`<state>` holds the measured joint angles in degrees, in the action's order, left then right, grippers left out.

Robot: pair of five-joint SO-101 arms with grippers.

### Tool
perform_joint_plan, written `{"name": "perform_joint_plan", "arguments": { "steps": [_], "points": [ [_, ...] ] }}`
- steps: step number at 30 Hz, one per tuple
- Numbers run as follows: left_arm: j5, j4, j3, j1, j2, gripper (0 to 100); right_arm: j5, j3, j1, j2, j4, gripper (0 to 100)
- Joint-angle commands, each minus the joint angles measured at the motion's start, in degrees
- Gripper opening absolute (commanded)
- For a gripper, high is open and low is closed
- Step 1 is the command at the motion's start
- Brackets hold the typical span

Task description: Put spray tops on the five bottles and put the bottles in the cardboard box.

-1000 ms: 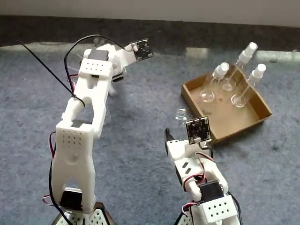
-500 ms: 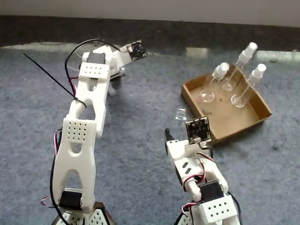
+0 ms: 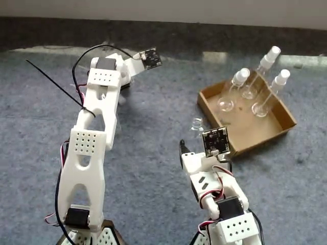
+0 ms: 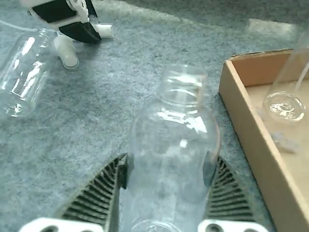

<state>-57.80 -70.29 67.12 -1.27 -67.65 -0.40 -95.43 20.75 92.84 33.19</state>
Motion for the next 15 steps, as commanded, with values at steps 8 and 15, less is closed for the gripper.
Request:
{"name": "perform_joint_plan", "arguments": {
  "steps": [8, 15],
  "points": [
    [5.6, -10.1, 19.9, 1.5, 2.2, 0, 0.1, 0.0, 0.2, 1.0, -2.0, 12.6],
    [8.8, -24.5, 27.9, 3.6, 6.0, 0, 0.1, 0.0, 0.3, 1.0, -2.0, 12.6]
  ]
}}
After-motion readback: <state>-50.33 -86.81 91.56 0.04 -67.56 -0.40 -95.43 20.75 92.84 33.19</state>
